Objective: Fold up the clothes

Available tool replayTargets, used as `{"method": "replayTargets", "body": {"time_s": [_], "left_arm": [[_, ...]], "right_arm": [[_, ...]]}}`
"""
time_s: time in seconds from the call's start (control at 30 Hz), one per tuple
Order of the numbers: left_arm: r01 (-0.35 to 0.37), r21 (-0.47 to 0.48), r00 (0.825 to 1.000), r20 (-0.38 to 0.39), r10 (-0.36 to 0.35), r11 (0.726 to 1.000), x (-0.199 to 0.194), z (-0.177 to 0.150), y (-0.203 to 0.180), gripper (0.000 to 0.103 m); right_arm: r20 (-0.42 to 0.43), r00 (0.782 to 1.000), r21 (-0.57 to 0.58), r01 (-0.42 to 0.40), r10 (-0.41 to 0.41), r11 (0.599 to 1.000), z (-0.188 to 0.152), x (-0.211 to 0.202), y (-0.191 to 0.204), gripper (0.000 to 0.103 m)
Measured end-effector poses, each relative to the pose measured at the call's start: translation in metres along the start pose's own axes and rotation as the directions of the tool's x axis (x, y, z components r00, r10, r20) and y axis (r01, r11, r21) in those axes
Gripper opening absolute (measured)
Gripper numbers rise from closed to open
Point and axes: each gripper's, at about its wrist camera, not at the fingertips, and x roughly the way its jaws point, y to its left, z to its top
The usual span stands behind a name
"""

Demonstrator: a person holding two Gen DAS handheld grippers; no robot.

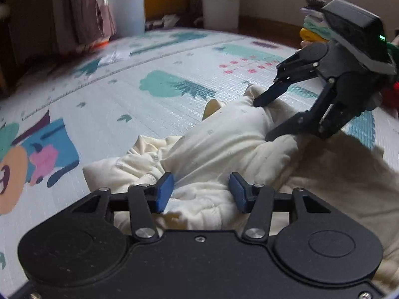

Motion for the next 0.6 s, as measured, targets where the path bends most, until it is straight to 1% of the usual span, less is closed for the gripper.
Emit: {"method": "replayTargets", "body": {"time_s": [0.07, 0.13, 0.2, 0.23, 0.27, 0.3, 0.37, 0.4, 0.43, 0.47, 0.5, 0.57, 0.6], "left_arm": [[0.005, -0.012, 1.0, 0.003, -0.005, 1.0, -0.001, 0.0, 0.002, 0.052], [0.005, -0.008, 1.0, 0.004, -0.005, 1.0, -0.005, 0.003, 0.001, 0.052], [-0.02, -0.003, 0.999, 0.046, 0.02, 1.0, -0.025, 0.012, -0.006, 0.051], [-0.032, 0.0, 0.997, 0.068, 0.032, 0.999, -0.036, 0.016, -0.01, 0.051], [-0.042, 0.001, 0.996, 0.082, 0.042, 0.999, -0.044, 0.019, -0.014, 0.051], [-0.044, -0.001, 0.997, 0.07, 0.044, 0.999, -0.043, 0.016, -0.016, 0.051], [-0.049, -0.006, 0.998, 0.047, 0.049, 0.999, -0.043, 0.012, -0.019, 0.051], [-0.054, -0.004, 0.998, 0.024, 0.055, 0.999, -0.04, 0.008, -0.021, 0.051], [-0.066, 0.012, 0.997, -0.032, 0.066, 0.998, -0.029, 0.001, -0.021, 0.051], [-0.058, 0.009, 0.997, -0.048, 0.058, 0.998, -0.022, -0.006, -0.019, 0.051], [-0.053, -0.017, 0.998, -0.023, 0.052, 0.998, -0.023, -0.011, -0.016, 0.052], [-0.057, -0.045, 0.998, -0.028, 0.056, 0.997, -0.024, -0.008, -0.015, 0.052], [-0.063, -0.05, 0.998, -0.034, 0.061, 0.997, -0.027, -0.006, -0.017, 0.051]], "right_arm": [[0.014, 1.0, 0.024, -0.006, 0.006, 1.0, -0.003, -0.002, -0.003, 0.06], [0.006, 1.0, 0.009, 0.011, -0.011, 1.0, 0.004, -0.009, -0.001, 0.06], [0.077, 0.997, 0.014, 0.021, -0.022, 1.0, 0.011, -0.03, 0.006, 0.061], [0.112, 0.994, 0.009, 0.018, -0.019, 1.0, 0.01, -0.039, 0.01, 0.067], [0.126, 0.992, -0.004, 0.027, -0.027, 1.0, 0.008, -0.044, 0.014, 0.068], [0.131, 0.991, -0.014, 0.037, -0.034, 0.999, 0.004, -0.046, 0.017, 0.068], [0.102, 0.994, 0.012, 0.034, -0.035, 0.999, -0.003, -0.041, 0.018, 0.068], [0.074, 0.997, 0.027, 0.03, -0.032, 0.999, -0.006, -0.035, 0.017, 0.068], [0.043, 0.999, 0.045, 0.016, -0.018, 0.999, -0.008, -0.028, 0.015, 0.069], [0.013, 1.0, 0.063, 0.003, -0.004, 0.998, -0.011, -0.022, 0.014, 0.07], [0.014, 1.0, 0.085, -0.006, 0.005, 0.996, -0.011, -0.021, 0.011, 0.07], [0.004, 1.0, 0.044, 0.004, -0.004, 0.999, -0.005, -0.022, 0.014, 0.07], [0.027, 1.0, 0.02, 0.014, -0.014, 1.0, -0.002, -0.028, 0.018, 0.07]]}}
